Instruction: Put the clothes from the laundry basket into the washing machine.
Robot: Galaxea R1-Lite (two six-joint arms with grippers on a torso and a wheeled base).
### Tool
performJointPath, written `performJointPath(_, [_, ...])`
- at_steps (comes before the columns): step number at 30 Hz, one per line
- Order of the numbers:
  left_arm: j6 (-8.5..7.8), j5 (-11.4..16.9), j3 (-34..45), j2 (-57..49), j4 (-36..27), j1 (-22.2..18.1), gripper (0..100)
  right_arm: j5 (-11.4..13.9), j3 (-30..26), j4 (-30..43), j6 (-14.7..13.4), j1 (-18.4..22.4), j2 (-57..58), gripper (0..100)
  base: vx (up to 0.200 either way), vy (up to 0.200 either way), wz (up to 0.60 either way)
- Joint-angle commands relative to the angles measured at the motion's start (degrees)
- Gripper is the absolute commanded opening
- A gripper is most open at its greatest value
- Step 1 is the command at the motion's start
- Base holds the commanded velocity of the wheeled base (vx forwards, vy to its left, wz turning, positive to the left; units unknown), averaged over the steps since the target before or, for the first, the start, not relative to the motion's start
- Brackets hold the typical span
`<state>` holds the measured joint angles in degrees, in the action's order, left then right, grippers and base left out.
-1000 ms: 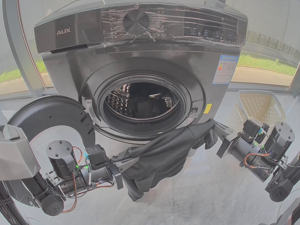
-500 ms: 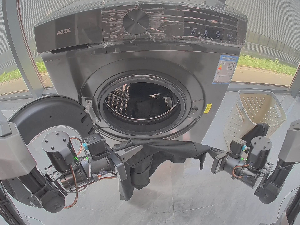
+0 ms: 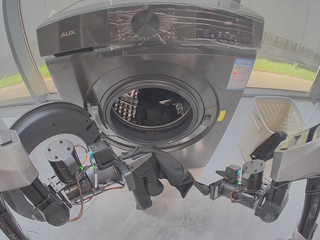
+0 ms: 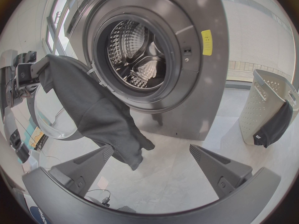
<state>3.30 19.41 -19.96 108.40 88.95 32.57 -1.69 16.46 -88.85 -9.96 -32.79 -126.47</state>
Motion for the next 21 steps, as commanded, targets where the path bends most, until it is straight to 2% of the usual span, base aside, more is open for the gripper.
performJointPath(1, [-0.05, -0.2, -0.2, 1.2, 0.3, -0.1, 0, -0.1, 0.2, 0.0, 0.0, -1.9, -2.4, 100, 0.0, 0.0, 0.0])
performJointPath(6, [-0.05, -1.2, -0.3, 2.1, 0.3, -0.1, 0, -0.1, -0.2, 0.0, 0.2, -4.2, -2.5, 100, 0.0, 0.0, 0.0])
performJointPath(14, [-0.05, -1.3, -1.0, 2.0, 0.3, 0.0, 0, 0.3, 3.1, 0.0, 0.6, -7.5, -5.2, 100, 0.0, 0.0, 0.0])
performJointPath(18, [-0.05, -1.4, -1.1, 1.7, 0.3, -0.1, 0, 2.6, 4.3, 0.0, 0.7, -9.8, -5.7, 100, 0.0, 0.0, 0.0])
performJointPath(21, [-0.05, -1.6, -1.5, 1.6, 0.3, -0.1, 0, 4.1, 5.8, 0.1, 2.2, -11.2, -5.7, 100, 0.0, 0.0, 0.0])
